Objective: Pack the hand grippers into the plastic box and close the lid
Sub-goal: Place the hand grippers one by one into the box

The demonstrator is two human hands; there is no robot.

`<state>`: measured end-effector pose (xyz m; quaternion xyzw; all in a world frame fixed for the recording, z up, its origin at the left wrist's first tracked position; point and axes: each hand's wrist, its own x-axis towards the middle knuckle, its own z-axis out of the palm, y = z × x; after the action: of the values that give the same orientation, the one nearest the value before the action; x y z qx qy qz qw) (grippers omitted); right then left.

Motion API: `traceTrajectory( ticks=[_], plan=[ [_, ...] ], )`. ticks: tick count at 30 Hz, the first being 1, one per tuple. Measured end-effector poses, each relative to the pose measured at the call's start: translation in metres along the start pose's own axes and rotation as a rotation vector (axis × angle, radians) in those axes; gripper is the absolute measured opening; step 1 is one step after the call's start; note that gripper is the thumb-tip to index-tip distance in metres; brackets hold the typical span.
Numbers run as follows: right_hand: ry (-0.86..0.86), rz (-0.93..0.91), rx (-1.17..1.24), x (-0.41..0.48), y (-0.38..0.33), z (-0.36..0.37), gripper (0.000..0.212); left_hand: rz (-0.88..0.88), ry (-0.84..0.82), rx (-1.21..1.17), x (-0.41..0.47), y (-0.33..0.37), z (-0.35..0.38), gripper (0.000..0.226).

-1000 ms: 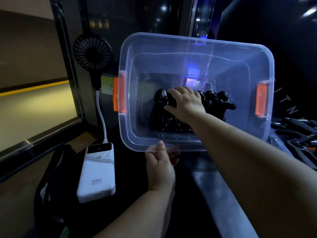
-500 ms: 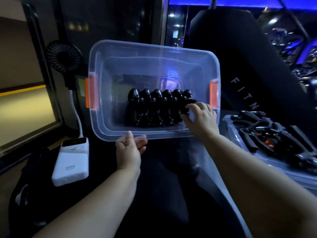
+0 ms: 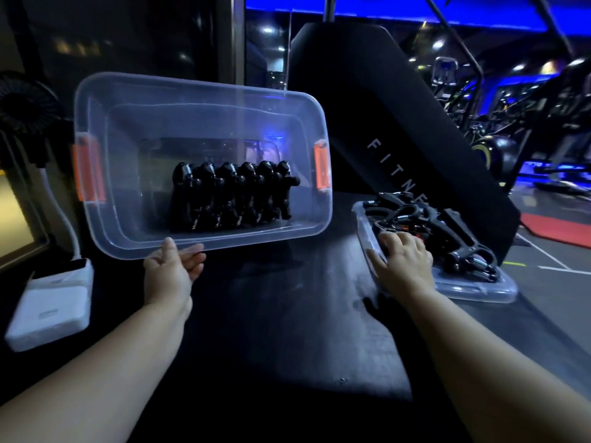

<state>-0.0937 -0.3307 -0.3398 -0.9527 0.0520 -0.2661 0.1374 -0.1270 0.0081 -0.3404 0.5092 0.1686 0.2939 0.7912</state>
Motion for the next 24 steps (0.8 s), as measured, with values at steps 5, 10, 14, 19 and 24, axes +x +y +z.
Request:
traceTrajectory(
  ticks=[5,10,14,19,24],
  plan=[
    [-0.168,0.177,0.000,-0.004,0.026,-0.005,0.048,-0.003,-0.008,-0.010,0.001,-0.002,0.000,0.025],
    [-0.187,0.194,0.002,-0.006,0.026,-0.002,0.040,-0.001,0.002,0.003,0.000,-0.003,0.000,0.024],
    [-0.181,0.189,-0.001,-0.005,0.025,-0.005,0.039,0.012,0.004,0.023,-0.004,-0.002,0.002,0.026],
    [-0.207,0.206,-0.010,-0.006,0.023,-0.010,0.044,0.006,-0.001,0.032,0.000,-0.004,0.001,0.026],
    [-0.238,0.201,-0.034,-0.016,0.018,-0.015,0.044,-0.013,-0.001,0.036,0.005,-0.006,-0.001,0.027]
  ],
)
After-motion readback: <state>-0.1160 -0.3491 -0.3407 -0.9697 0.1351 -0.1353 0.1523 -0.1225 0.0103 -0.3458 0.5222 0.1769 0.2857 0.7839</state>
